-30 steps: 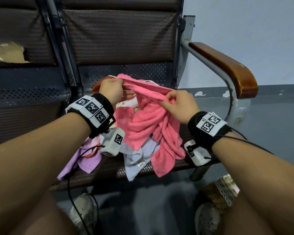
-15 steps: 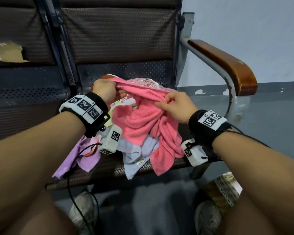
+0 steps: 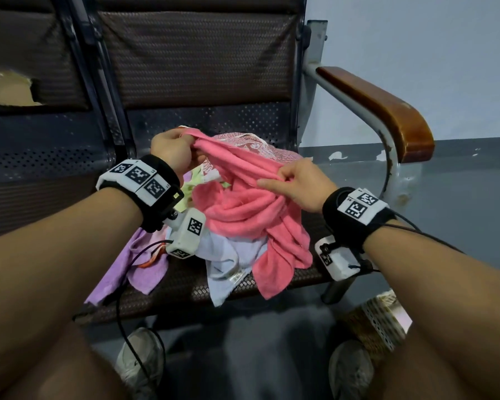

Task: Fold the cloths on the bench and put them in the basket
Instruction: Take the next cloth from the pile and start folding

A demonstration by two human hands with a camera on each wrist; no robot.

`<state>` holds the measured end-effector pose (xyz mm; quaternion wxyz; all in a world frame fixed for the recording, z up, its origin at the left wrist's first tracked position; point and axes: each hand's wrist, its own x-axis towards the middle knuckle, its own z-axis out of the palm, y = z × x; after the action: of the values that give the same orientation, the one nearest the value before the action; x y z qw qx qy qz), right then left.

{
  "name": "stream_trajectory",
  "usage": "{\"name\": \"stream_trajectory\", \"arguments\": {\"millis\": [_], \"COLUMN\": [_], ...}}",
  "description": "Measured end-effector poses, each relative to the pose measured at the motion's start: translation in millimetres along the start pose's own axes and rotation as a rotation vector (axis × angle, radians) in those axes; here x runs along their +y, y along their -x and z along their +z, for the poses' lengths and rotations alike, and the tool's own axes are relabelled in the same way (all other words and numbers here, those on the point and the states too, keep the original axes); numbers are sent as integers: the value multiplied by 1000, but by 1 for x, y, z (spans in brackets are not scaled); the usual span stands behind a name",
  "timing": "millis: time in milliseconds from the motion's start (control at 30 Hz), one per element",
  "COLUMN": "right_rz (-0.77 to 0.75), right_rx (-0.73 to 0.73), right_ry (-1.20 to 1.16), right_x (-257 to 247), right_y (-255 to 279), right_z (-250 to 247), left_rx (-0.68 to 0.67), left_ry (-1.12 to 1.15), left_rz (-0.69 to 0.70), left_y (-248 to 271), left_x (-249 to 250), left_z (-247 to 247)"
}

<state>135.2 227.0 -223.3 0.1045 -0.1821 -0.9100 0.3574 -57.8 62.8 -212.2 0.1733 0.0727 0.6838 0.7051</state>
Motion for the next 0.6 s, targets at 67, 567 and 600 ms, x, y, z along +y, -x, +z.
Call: {"name": "stream_trajectory", "arguments": {"millis": [67,567,600], "right_rz": [-24,51,35], "right_rx": [-93,490,522], "right_ry": [53,-14,-101], "right_x": [-1,-8,-9], "right_y": [1,-13,-12], "right_z": [0,-26,-30], "left_rx": [-6,-47,-28], "left_ry": [-12,31,25], "left_rz": [1,33,35], "left_y": [-1,8,8], "left_x": [-2,12,12], "left_z": [-2,3,2]}}
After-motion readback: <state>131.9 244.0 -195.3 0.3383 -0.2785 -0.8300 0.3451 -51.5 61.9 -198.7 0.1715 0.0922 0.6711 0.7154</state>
